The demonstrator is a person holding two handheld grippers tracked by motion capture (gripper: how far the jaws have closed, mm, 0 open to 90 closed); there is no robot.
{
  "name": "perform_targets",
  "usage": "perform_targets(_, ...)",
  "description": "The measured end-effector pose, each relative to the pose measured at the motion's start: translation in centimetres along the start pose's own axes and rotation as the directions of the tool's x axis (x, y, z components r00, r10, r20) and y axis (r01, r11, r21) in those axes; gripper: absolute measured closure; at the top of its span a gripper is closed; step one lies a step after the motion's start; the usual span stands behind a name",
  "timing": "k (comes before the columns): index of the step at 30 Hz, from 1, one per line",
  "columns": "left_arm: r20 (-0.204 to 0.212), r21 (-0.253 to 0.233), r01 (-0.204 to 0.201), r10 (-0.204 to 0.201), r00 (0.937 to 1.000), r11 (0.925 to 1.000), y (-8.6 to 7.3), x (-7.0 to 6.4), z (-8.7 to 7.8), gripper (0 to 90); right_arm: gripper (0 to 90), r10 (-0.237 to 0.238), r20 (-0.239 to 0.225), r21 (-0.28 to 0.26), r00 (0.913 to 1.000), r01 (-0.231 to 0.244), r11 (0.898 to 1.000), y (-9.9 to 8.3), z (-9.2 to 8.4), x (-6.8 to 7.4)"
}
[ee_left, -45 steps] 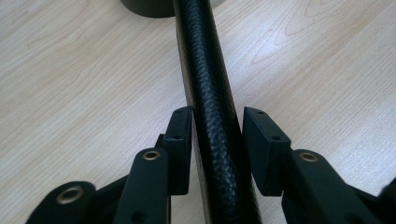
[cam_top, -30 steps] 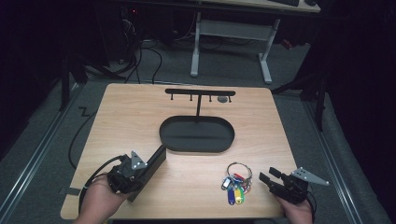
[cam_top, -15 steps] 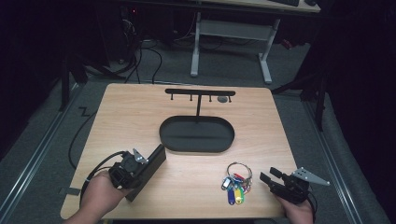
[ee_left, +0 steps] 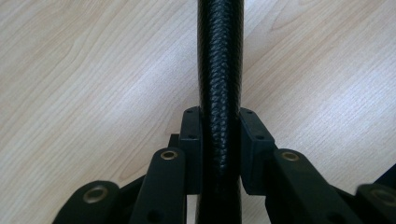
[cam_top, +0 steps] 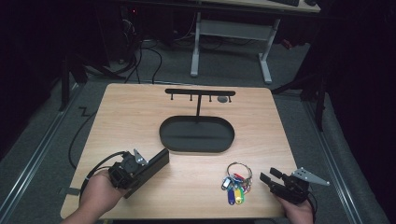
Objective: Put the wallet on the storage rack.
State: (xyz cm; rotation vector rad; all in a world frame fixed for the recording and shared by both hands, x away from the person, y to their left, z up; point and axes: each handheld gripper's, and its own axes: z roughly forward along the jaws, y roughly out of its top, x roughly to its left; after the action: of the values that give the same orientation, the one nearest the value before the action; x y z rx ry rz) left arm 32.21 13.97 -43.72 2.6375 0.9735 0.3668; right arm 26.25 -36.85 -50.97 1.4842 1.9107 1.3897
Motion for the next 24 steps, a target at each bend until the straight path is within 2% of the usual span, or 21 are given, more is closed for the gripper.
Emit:
perform_targets(3,-0.008,-0.004,-0.025,0.025,0.9996,0.9997,0.0,-0.1,-0.1,74.7,40.2,0.002,0.001,0.000,1.0000,-0.002,1.000,0.0,0.0,0.0)
perform_targets(8,-0.022,-0.046,-0.056,0.055,0.9982,0.9974,0.2,0.0,-1.0,74.6,40.1,0.002,0.001,0.001,1.0000,-0.002,1.000,0.0,0.0,0.0)
perform_targets(15,-0.063,-0.100,-0.078,0.072,0.9954,0.9919,1.1,0.3,-1.8,74.5,40.2,0.002,0.002,0.002,1.0000,-0.002,1.000,0.0,0.0,0.0)
perform_targets(20,-0.095,-0.144,-0.135,0.122,0.9879,0.9804,1.9,-0.1,-2.1,74.4,40.3,0.002,0.002,0.004,1.0000,-0.002,1.000,0.0,0.0,0.0)
perform_targets(22,-0.117,-0.182,-0.167,0.147,0.9821,0.9691,2.2,-0.4,-2.1,74.2,40.2,0.001,0.001,0.005,1.0000,-0.001,1.000,0.0,0.0,-0.1)
perform_targets(24,-0.143,-0.196,-0.196,0.169,0.9752,0.9609,2.5,-0.8,-1.9,74.1,40.3,0.003,0.002,0.005,1.0000,-0.003,1.000,0.0,0.0,-0.1)
